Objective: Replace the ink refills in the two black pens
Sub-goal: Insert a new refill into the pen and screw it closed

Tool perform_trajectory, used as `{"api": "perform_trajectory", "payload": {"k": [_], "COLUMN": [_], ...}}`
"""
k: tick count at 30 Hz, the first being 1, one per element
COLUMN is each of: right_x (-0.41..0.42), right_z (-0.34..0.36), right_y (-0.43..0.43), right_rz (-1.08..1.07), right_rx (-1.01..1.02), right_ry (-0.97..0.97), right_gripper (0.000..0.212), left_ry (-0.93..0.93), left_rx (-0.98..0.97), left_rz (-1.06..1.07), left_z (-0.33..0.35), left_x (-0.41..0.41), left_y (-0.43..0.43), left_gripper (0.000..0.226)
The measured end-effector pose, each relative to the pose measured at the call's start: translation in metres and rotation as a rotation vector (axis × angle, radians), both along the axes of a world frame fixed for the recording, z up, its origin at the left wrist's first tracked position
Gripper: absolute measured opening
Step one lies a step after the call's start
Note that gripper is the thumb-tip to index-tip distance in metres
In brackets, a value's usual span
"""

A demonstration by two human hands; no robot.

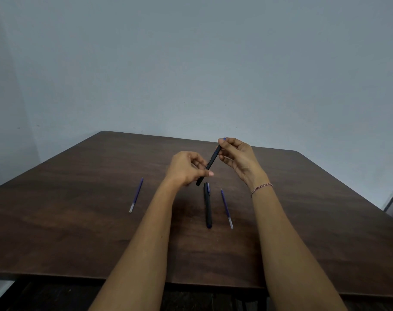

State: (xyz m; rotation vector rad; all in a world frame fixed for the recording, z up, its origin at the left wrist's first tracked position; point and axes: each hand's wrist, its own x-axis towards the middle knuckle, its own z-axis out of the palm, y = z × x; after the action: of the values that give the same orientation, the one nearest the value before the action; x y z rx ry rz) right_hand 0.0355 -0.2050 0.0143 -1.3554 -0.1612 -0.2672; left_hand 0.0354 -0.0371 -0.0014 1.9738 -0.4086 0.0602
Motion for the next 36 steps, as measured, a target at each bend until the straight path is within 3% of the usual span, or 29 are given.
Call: {"api": "perform_trajectory", "payload": {"k": [12,15,17,20,24,29,36], "right_x": [0.003,0.006,0.008,0.014,0.018,0.015,0.014], "right_z": [0.000,-0.003,-0.008,-0.023,-0.032,-0.034,-0.035], "right_y": [0.005,0.009,0.013,0.023,0.042,0.057,0.062], "right_rz": [-0.030,-0.055,-0.120,-0.231,-0.174,-0.142,-0.282], "right_rx": [-0.028,-0.059,-0.275,-0.813,-1.278,-1.475,-1.448], "right_ry": [-0.016,-0.012,-0.019,-0.067,-0.020,0.027,0.047], "right_gripper": [0.012,0.026,0.033,0.032,0.029,0.035,0.033], "left_ry": [-0.054,-0.084,-0.099,-0.085,-0.067,-0.047,-0.042], "left_rx": [0.021,0.003,-0.033,-0.129,-0.181,-0.151,-0.085], "left_rz": [0.027,0.142,0.266,0.463,0.589,0.601,0.509], "left_z": [-0.001,-0.002,-0.003,-0.004,-0.007,-0.007,-0.008], "left_x": [0.001,0.006,0.010,0.014,0.016,0.016,0.017], "left_y": [-0.001,0.004,0.008,0.016,0.022,0.021,0.017], "left_gripper": [0.026,0.026,0.026,0.023,0.023,0.023,0.023]}}
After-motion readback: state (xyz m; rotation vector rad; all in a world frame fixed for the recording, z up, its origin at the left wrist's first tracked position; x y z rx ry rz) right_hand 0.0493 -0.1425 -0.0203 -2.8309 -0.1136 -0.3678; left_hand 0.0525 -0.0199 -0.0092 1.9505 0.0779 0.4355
